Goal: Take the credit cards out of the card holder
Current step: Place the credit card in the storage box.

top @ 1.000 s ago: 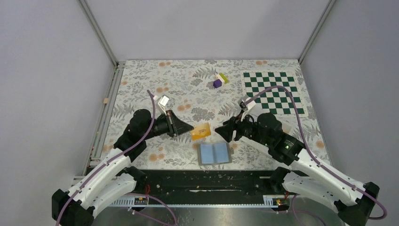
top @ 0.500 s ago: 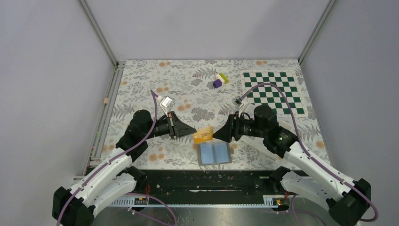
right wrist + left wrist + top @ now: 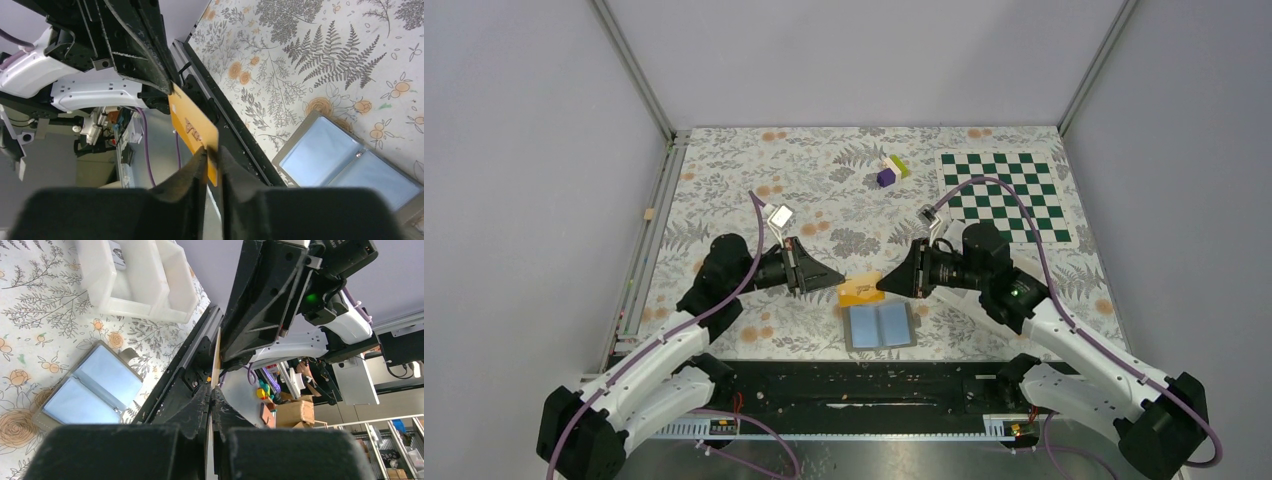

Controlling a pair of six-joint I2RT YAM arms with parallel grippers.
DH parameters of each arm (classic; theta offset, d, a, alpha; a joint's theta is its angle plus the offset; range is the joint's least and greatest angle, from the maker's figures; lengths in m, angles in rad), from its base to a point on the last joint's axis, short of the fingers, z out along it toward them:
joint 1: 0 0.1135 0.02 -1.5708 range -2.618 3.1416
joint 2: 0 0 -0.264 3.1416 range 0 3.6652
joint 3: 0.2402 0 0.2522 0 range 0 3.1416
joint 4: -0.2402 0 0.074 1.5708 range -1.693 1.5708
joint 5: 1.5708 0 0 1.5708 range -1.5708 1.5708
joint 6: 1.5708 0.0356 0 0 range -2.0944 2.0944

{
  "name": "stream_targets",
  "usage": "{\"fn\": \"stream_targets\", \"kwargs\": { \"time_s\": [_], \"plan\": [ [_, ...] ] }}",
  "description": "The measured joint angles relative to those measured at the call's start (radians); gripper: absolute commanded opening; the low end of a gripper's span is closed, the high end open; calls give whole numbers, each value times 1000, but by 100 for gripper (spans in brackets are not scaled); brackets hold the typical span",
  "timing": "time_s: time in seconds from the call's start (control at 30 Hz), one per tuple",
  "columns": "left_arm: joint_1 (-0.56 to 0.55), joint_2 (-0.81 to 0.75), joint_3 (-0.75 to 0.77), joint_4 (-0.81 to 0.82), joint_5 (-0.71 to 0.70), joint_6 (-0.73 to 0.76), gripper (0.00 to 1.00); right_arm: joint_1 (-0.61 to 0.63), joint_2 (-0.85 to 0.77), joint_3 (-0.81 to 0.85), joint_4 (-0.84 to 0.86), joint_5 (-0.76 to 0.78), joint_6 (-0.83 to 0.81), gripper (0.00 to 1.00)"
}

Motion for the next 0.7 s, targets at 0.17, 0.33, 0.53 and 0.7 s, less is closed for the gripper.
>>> {"fn": "stream_targets", "kwargs": {
  "time_s": [0.17,0.33,0.53,0.7],
  "plan": [
    [0,4,0,8,-2,-4,33,-15,-3,-25,43,-8,33,0],
    [1,7,2,-22,-19,13,72,-48,-16,-39,75,-4,68,0],
    [1,7,62,-208,-94,98,99,-196,-53,-35,-7,18,85,0],
    [1,6,169,-395,-152,207,99,-433,-101,43,-255,65,20,0]
  ]
}}
